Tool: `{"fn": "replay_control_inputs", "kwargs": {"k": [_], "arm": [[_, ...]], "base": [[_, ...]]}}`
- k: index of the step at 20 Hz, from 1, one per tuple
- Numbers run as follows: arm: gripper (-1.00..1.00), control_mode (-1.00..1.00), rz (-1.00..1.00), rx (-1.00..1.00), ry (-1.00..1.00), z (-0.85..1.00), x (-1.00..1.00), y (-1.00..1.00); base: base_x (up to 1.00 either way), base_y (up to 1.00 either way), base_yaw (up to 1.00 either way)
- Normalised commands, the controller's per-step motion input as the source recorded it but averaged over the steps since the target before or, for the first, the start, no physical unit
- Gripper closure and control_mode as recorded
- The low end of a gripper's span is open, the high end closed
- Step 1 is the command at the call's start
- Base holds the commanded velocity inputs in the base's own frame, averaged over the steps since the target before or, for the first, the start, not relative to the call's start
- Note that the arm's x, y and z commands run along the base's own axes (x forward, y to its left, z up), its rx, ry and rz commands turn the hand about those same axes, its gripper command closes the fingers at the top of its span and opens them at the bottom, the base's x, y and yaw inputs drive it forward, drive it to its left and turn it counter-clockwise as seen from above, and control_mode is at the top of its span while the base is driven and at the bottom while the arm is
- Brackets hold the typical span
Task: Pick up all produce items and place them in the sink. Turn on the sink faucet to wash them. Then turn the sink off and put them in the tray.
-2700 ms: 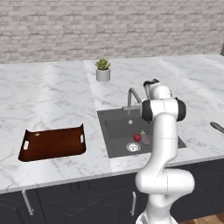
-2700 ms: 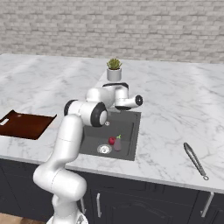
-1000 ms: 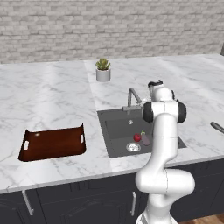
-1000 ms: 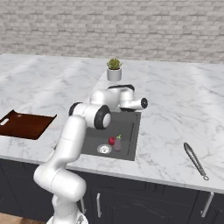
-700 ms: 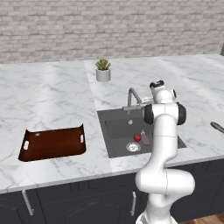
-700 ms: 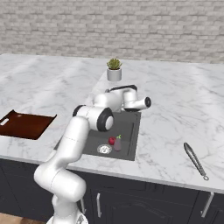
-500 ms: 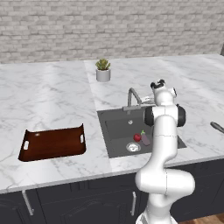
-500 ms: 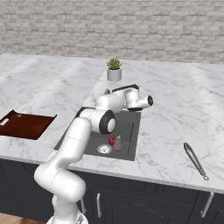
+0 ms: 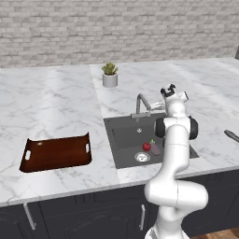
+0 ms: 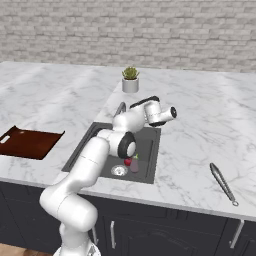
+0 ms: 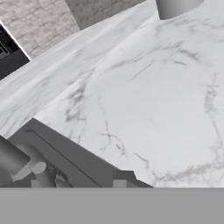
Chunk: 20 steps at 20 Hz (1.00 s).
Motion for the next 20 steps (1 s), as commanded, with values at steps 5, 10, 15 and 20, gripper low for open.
{"fn": "replay_control_inputs", "kwargs": {"k": [5, 10, 15, 20], "arm": [[1.0, -1.0, 0.0, -0.1, -0.04, -1.0, 0.13, -0.03], [1.0, -1.0, 0.0, -0.05, 0.0, -1.0, 0.07, -0.2], [1.0, -1.0, 0.0, 0.0, 0.0, -1.0, 0.0, -0.38], [1.0, -1.0, 0.02, 0.01, -0.03, -0.51, -0.02, -0.2]], "base": [[0.0, 0.0, 0.0], [0.0, 0.0, 0.0], [0.0, 0.0, 0.0], [0.0, 0.0, 0.0]]}}
